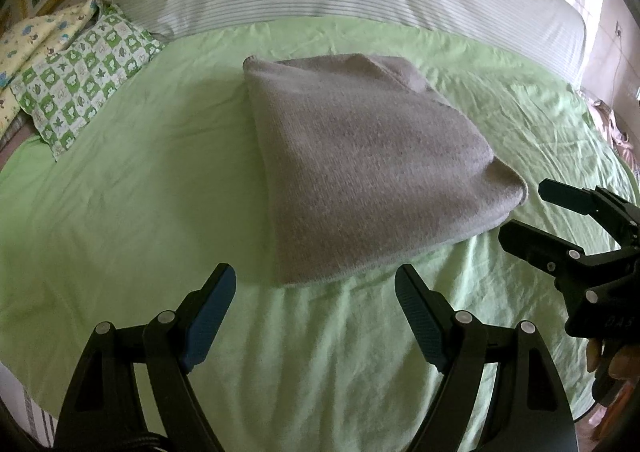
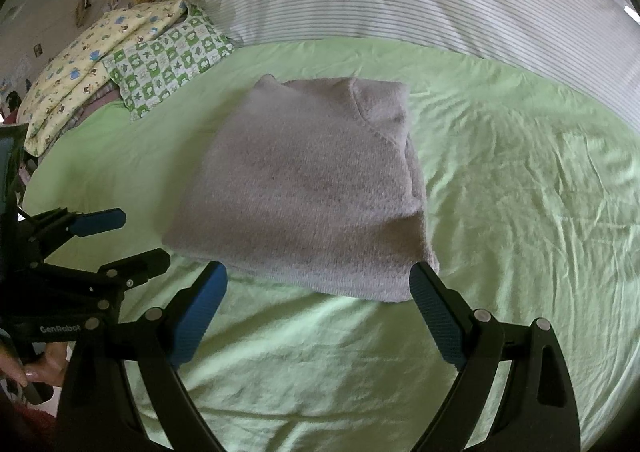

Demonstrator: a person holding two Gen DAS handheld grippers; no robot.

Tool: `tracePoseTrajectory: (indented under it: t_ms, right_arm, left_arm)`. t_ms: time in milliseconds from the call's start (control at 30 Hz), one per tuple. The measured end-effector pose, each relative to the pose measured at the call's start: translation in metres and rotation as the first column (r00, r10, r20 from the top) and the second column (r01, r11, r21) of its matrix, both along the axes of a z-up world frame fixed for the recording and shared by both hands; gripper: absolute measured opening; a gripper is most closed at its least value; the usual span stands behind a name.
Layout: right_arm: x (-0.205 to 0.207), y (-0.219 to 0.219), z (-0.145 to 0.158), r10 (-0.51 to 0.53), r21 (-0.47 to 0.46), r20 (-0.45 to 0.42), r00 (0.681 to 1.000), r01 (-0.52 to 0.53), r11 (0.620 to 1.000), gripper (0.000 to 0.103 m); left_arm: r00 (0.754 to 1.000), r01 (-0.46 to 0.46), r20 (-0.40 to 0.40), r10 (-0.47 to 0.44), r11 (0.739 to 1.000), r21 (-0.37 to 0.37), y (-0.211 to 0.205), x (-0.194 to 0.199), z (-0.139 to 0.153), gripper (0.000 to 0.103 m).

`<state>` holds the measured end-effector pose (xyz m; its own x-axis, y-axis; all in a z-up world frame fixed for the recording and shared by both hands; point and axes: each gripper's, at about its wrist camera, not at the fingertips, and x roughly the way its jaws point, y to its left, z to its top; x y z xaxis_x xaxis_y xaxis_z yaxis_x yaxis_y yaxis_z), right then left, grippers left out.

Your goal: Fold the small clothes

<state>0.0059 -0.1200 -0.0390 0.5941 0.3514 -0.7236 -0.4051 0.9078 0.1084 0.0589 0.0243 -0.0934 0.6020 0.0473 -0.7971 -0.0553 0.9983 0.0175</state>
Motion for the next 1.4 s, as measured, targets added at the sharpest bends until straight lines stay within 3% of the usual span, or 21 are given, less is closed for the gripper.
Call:
tracePoseTrajectory:
  t_ms: [1400]
  right_arm:
    - [0.009, -0.005, 0.01, 0.012, 0.013, 0.018, 1.0, -0.012, 1.0, 0.093]
  left_arm:
    - [1.0, 0.002, 0.002, -0.002, 1.0, -0.003, -0.001, 0.003, 0.008, 0.082]
